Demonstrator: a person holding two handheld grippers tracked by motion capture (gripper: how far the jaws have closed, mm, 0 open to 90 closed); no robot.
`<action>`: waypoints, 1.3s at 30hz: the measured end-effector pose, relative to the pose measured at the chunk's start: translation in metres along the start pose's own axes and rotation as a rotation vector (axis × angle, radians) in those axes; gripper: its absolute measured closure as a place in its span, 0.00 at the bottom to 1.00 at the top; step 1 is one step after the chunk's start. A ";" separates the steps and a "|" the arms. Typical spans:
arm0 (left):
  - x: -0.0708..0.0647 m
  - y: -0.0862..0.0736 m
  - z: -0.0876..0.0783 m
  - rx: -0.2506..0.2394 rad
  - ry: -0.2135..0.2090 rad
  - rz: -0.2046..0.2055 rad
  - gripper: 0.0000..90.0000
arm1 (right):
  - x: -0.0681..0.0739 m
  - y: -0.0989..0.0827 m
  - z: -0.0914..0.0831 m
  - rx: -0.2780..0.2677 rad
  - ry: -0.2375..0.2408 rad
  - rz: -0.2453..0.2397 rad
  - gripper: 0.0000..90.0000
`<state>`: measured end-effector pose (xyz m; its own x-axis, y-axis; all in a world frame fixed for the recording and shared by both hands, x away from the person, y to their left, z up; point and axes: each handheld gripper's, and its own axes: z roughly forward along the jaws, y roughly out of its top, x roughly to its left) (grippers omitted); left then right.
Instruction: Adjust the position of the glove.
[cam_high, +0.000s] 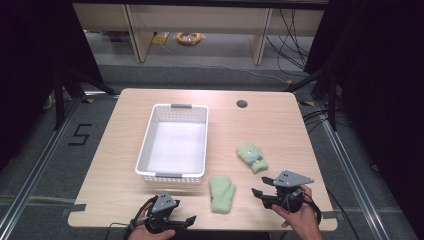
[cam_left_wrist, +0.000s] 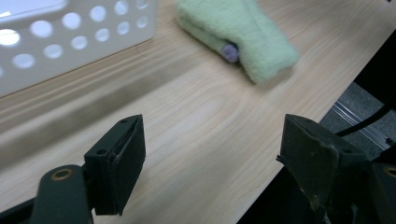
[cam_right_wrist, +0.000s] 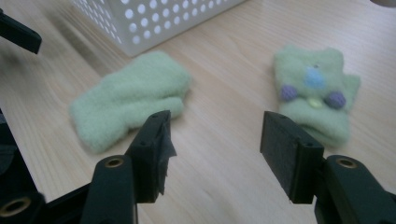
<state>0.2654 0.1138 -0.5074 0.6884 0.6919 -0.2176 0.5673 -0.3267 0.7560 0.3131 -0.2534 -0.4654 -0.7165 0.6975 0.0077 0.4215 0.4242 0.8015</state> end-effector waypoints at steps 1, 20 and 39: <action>-0.004 0.001 0.003 -0.020 -0.005 -0.014 0.25 | 0.003 0.003 0.001 0.007 0.006 0.016 0.50; -0.032 0.026 0.032 -0.005 -0.053 0.071 0.33 | 0.018 0.065 0.069 0.072 0.133 -0.143 0.63; -0.038 0.041 0.064 0.090 -0.004 0.214 0.68 | 0.010 0.062 0.131 0.255 0.261 -0.055 0.75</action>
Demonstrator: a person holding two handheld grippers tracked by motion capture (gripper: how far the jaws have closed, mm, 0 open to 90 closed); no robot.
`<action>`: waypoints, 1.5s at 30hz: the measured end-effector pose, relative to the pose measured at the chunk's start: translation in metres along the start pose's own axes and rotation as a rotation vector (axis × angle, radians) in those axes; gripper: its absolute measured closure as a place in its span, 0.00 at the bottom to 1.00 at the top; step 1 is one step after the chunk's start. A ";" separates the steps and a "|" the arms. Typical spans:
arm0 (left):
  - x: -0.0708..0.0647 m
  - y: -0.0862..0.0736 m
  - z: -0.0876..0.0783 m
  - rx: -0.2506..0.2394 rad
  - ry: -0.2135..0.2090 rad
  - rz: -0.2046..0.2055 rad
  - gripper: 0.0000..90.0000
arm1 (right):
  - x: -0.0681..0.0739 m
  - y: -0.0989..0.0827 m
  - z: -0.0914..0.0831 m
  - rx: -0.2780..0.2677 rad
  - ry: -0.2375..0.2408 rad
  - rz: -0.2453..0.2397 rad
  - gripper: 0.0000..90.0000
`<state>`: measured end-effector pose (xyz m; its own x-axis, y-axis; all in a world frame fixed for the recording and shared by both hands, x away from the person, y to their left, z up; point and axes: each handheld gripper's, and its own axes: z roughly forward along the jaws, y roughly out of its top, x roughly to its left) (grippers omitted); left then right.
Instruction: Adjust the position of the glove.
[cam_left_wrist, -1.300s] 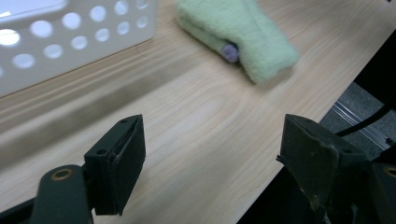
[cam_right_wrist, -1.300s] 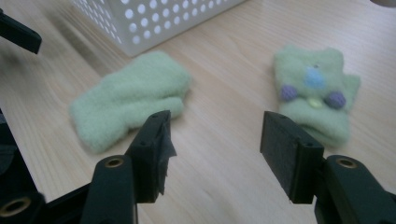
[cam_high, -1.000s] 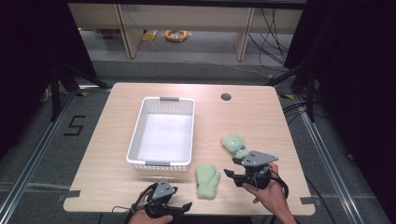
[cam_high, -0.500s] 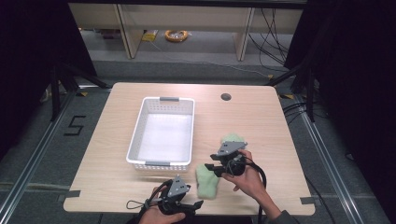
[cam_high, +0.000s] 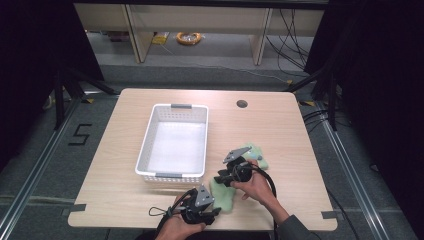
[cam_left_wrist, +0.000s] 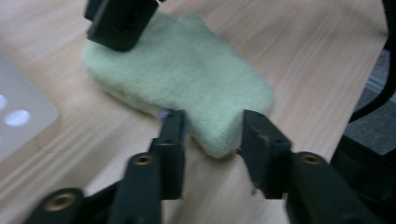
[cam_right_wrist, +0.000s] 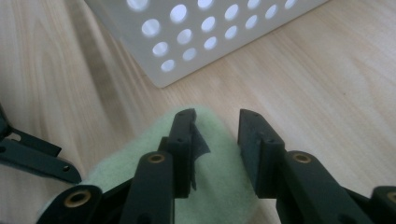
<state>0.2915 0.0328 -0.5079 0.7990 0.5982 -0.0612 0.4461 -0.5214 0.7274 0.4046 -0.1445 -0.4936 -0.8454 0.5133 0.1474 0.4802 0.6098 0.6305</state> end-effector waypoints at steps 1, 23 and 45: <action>-0.001 0.000 0.000 0.004 -0.001 0.000 0.72 | -0.001 -0.001 0.001 0.000 0.008 0.010 0.77; 0.008 -0.003 -0.007 0.007 0.004 0.014 0.76 | -0.001 -0.008 -0.003 -0.036 0.038 0.086 0.94; 0.011 0.004 -0.004 0.025 -0.024 -0.005 0.88 | 0.000 -0.013 -0.017 -0.066 0.045 0.144 0.94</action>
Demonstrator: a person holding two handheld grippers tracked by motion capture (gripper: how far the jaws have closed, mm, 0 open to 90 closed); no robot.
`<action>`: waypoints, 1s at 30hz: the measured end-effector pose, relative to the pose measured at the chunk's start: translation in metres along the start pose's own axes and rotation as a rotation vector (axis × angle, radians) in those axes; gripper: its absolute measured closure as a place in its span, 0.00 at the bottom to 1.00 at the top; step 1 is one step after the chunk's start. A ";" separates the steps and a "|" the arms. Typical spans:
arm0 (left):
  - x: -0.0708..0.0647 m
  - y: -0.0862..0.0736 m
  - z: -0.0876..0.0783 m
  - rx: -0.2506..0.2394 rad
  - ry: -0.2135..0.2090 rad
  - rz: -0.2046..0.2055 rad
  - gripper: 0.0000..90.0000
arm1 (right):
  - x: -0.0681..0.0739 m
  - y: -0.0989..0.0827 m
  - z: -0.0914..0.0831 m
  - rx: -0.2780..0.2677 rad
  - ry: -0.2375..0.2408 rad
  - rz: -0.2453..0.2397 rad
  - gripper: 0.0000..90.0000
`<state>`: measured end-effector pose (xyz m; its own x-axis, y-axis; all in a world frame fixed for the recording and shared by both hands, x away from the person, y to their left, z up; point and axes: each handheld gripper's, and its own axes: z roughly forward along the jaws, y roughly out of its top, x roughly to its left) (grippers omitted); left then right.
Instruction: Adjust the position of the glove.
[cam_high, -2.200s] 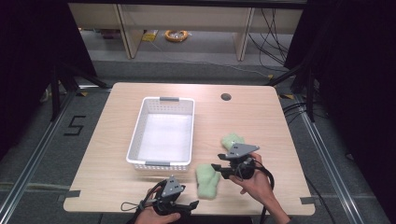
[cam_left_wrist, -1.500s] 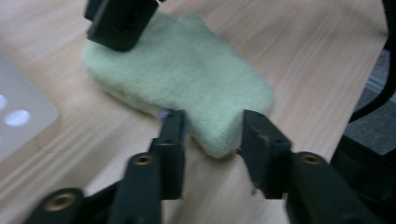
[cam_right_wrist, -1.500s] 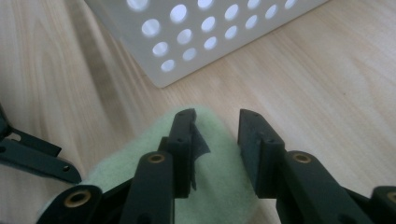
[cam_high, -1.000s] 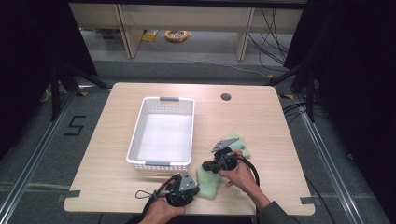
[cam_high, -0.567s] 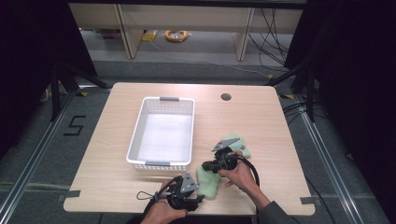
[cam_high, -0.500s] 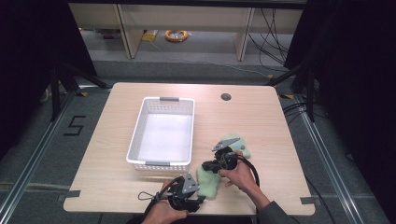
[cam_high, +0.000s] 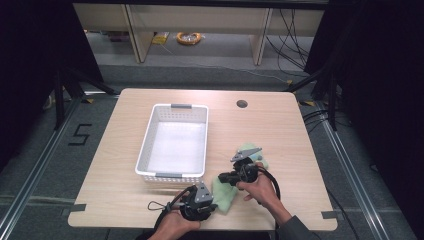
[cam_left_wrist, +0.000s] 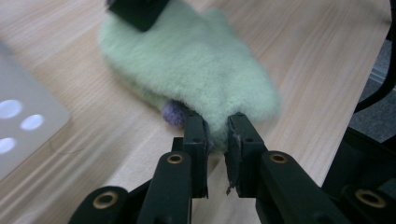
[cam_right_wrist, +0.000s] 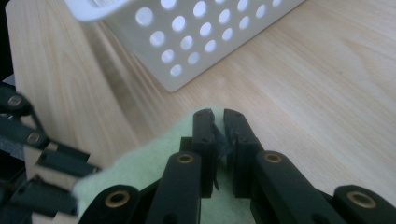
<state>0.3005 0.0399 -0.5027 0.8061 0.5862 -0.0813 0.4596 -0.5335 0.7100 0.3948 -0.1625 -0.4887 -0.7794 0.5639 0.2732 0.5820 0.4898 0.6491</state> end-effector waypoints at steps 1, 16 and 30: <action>0.000 0.000 0.000 0.000 0.000 0.000 0.88 | 0.000 0.000 0.000 0.000 0.000 0.000 0.94; 0.000 0.017 0.001 0.006 -0.053 0.074 0.88 | 0.020 -0.051 -0.069 -0.108 -0.043 0.083 0.95; 0.007 0.024 0.019 0.090 -0.078 0.150 0.88 | 0.014 -0.080 -0.069 -0.074 -0.081 0.104 0.95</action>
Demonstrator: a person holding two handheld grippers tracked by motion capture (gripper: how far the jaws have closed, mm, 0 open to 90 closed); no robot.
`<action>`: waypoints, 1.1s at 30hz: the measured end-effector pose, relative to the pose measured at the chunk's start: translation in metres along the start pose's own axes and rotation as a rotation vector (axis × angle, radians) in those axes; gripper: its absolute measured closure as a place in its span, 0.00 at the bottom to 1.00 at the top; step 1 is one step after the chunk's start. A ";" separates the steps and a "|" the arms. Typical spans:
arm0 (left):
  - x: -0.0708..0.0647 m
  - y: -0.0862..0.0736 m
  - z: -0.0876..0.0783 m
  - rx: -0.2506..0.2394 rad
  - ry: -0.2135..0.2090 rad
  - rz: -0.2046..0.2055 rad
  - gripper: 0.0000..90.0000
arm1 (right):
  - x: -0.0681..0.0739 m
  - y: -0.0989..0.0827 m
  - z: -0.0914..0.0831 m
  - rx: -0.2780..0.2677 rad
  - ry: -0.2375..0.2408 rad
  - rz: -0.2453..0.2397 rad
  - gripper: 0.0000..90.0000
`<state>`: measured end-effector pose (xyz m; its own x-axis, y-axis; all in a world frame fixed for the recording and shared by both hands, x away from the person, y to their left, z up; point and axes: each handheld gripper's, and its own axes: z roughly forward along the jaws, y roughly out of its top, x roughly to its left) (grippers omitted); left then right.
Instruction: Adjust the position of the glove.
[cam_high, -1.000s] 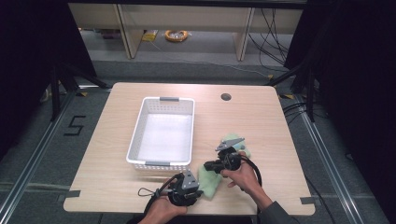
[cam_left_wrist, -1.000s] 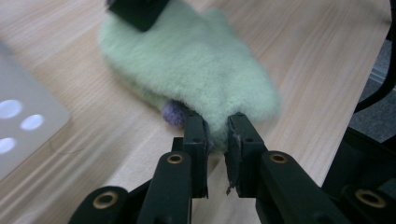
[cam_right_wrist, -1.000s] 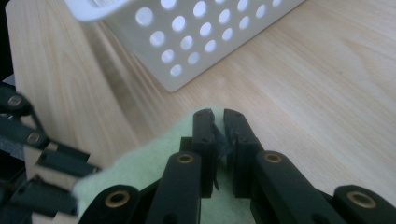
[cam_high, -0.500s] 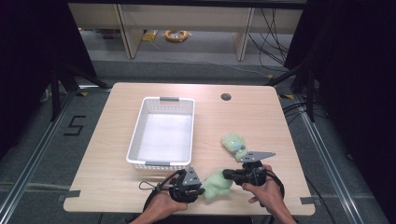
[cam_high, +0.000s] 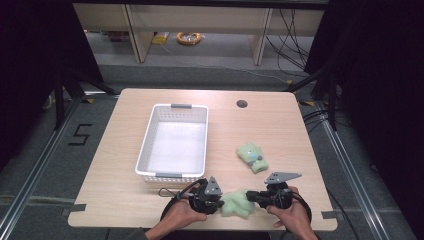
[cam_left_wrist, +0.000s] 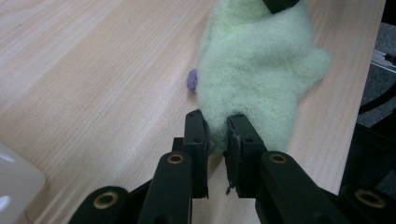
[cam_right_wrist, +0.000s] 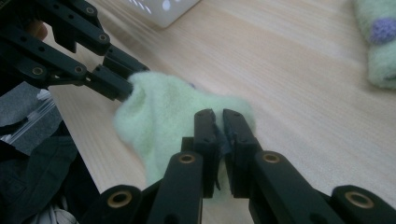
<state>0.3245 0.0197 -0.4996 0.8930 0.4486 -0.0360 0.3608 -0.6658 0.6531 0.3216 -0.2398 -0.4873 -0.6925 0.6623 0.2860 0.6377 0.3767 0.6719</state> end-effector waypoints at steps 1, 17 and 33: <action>0.001 0.000 0.000 -0.001 0.004 0.007 0.88 | -0.001 -0.001 0.003 -0.004 0.021 -0.001 0.95; -0.001 -0.005 0.002 -0.035 0.036 -0.062 0.81 | -0.003 -0.004 0.007 0.017 -0.013 -0.008 0.87; -0.015 -0.027 -0.033 -0.099 0.085 -0.179 0.42 | -0.010 0.014 -0.011 -0.084 -0.080 -0.029 0.52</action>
<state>0.2926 0.0504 -0.4919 0.7895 0.6060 -0.0972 0.4800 -0.5109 0.7132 0.3337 -0.2478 -0.4729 -0.6789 0.7027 0.2130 0.5854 0.3429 0.7346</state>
